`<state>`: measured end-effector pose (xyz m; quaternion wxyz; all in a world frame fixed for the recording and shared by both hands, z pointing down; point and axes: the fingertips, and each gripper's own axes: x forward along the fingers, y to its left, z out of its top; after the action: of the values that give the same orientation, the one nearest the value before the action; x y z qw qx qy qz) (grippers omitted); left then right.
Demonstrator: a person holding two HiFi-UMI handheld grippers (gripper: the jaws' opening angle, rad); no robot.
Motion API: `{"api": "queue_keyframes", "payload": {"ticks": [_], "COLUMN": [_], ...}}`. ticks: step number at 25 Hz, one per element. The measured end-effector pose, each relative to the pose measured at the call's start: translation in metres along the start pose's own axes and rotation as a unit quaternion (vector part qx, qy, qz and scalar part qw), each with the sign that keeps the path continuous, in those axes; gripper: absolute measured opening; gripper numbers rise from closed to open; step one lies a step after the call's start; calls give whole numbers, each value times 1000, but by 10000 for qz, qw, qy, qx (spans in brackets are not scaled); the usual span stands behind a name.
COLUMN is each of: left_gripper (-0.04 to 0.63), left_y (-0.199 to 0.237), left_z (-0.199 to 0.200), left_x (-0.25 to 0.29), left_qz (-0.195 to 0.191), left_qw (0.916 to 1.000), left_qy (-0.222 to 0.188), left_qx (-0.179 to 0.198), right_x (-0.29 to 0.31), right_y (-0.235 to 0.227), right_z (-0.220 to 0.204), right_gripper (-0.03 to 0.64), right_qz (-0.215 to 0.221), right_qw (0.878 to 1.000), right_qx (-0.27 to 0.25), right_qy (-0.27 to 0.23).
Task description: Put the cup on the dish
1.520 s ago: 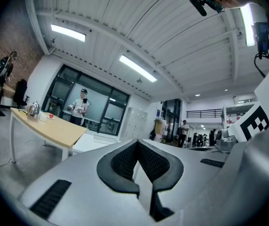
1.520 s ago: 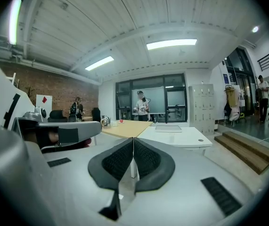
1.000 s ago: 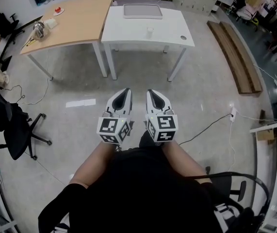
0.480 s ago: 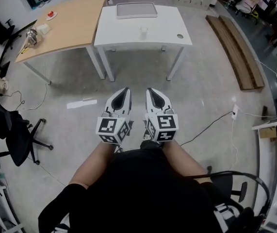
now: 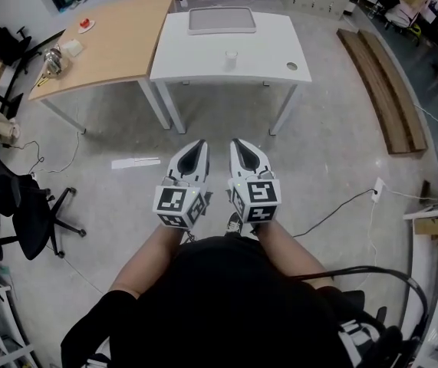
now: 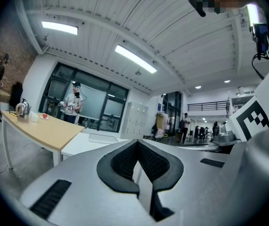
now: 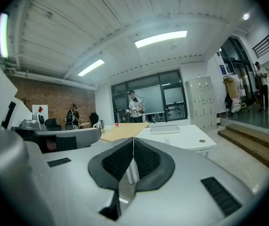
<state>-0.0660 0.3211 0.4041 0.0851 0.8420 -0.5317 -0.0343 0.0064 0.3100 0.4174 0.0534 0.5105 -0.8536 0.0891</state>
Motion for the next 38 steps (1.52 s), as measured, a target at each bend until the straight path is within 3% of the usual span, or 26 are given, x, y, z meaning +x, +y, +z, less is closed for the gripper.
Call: {"api": "queue_keyframes", "payload": {"ticks": [11,21,38], "left_gripper": [8,8,8], "left_y": [1,-25,-15], "left_z": [3,1,0], "left_x": [72,121,140], "left_qz": [180,155,213], "left_qw": [9998,9998,9997], "left_qy": [60,39,19], "left_qx": [85,121,112], "right_x": [50,57,73], "right_y": [-47,-104,-118], "right_z": [18,31,31], "right_gripper": [14,14,14], "right_qz": [419,366,308], "right_qw": [9991,9991,9994], "right_qx": [38,42,-7], "right_qy": [-58,-195,-130]}}
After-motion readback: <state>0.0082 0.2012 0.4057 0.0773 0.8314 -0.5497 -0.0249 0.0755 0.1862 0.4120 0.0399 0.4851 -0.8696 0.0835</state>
